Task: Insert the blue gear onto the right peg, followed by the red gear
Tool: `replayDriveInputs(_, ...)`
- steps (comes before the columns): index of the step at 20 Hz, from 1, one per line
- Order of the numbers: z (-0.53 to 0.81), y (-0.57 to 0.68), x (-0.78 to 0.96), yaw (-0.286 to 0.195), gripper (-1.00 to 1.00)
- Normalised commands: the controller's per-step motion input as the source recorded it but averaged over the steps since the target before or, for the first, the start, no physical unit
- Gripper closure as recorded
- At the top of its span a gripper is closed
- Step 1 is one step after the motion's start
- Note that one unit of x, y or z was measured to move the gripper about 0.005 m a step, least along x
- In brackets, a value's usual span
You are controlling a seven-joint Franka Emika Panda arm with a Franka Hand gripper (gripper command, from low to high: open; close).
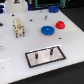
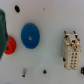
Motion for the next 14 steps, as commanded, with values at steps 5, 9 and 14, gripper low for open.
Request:
replayDriveInputs(5, -0.24, 0.59, -0.61, 0.0, -1.0)
replayDriveInputs(9, -0.33, 0.48, -0.53, 0.0, -1.0)
replayDriveInputs(14, -0.48, 0.36, -0.46, 0.0, -1.0)
